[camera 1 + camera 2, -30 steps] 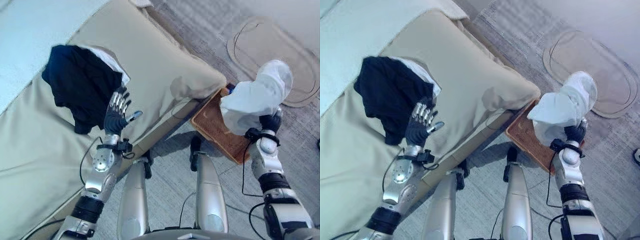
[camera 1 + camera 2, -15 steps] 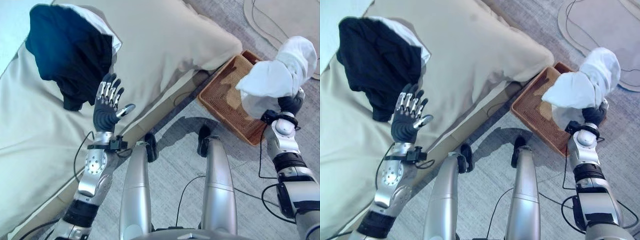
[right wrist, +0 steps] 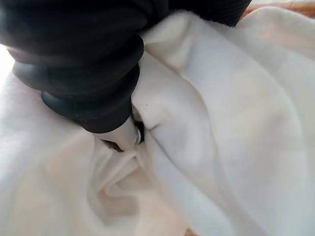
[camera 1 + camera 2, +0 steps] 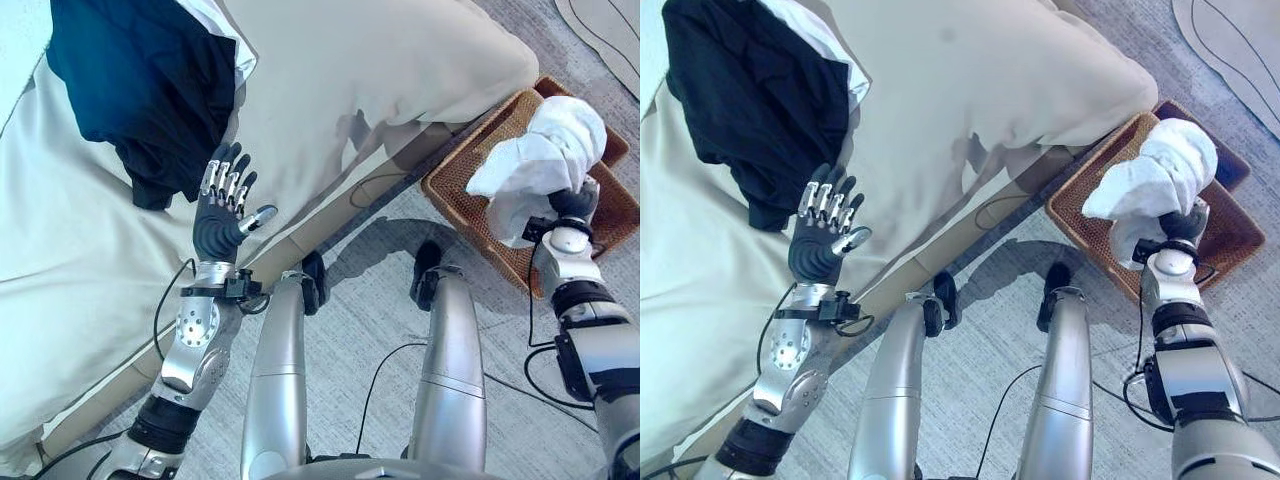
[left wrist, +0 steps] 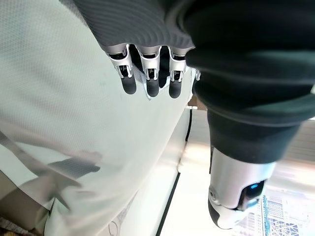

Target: Pick up clothes into the bucket

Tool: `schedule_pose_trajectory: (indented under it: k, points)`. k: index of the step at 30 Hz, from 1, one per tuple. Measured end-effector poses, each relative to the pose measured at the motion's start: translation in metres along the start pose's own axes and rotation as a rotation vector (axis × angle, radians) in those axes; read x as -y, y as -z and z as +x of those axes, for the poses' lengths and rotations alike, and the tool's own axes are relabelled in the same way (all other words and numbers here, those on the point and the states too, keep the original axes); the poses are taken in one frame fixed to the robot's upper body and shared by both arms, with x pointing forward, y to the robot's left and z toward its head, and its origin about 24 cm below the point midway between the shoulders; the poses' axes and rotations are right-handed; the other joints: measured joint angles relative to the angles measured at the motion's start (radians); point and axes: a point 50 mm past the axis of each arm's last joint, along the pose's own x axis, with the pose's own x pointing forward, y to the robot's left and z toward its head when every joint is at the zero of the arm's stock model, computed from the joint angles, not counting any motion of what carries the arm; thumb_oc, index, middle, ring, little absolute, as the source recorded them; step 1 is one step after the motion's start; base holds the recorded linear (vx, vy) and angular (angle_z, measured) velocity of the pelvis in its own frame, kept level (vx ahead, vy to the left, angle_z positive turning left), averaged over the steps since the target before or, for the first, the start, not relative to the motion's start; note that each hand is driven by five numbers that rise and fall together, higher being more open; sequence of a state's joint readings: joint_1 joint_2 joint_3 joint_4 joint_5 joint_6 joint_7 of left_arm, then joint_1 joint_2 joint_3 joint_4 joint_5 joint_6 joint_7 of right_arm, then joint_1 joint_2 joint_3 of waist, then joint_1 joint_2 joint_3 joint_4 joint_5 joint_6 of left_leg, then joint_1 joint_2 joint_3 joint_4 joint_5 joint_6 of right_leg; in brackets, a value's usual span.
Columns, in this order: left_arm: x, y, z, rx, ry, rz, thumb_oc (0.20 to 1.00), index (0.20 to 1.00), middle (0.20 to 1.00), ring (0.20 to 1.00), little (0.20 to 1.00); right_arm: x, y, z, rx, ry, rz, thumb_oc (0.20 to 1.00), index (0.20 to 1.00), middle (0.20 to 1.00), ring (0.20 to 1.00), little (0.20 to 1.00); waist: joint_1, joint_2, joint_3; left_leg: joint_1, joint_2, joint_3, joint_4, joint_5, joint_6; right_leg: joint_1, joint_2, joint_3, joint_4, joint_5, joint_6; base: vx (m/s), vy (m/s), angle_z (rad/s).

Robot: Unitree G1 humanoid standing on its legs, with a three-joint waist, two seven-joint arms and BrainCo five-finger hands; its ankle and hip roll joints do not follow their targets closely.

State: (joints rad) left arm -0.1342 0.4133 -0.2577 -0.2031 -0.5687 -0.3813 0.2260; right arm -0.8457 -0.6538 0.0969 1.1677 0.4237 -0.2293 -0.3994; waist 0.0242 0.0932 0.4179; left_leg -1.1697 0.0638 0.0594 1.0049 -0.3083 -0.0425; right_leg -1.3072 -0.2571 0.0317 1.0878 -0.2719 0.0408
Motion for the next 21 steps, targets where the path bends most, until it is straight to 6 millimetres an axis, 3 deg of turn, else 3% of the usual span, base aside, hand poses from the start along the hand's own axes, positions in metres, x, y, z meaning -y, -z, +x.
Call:
schedule_pose_trajectory:
  k: [12, 18, 21]
  points:
    - [0.002, -0.003, 0.0, 0.016, 0.007, -0.01, 1.0, 1.0, 1.0, 1.0, 1.0, 0.029, -0.006, 0.013, -0.031, 0.07, -0.127, 0.2, 0.2, 0.2, 0.2, 0.2, 0.022, 0.008, 0.001, -0.072, -0.007, 0.007, 0.03, -0.001, 0.002, -0.079, -0.006, 0.017, 0.035, -0.001, -0.001, 0.01, -0.001, 0.01]
    - [0.004, -0.008, 0.001, 0.035, 0.01, -0.016, 1.0, 1.0, 1.0, 1.0, 1.0, 0.038, -0.011, 0.018, -0.041, 0.075, -0.379, 0.2, 0.2, 0.2, 0.2, 0.2, 0.018, 0.01, 0.002, -0.088, -0.007, 0.005, 0.051, -0.001, 0.001, -0.091, -0.006, 0.019, 0.044, 0.0, 0.001, 0.0, 0.0, 0.0]
    - [0.006, -0.01, 0.003, 0.044, 0.013, -0.02, 1.0, 1.0, 1.0, 1.0, 1.0, 0.037, -0.007, 0.018, -0.065, 0.071, -0.415, 0.2, 0.2, 0.2, 0.2, 0.2, 0.02, 0.012, 0.003, -0.093, -0.007, 0.003, 0.056, -0.003, 0.005, -0.094, -0.006, 0.02, 0.048, 0.0, 0.001, 0.0, 0.0, 0.0]
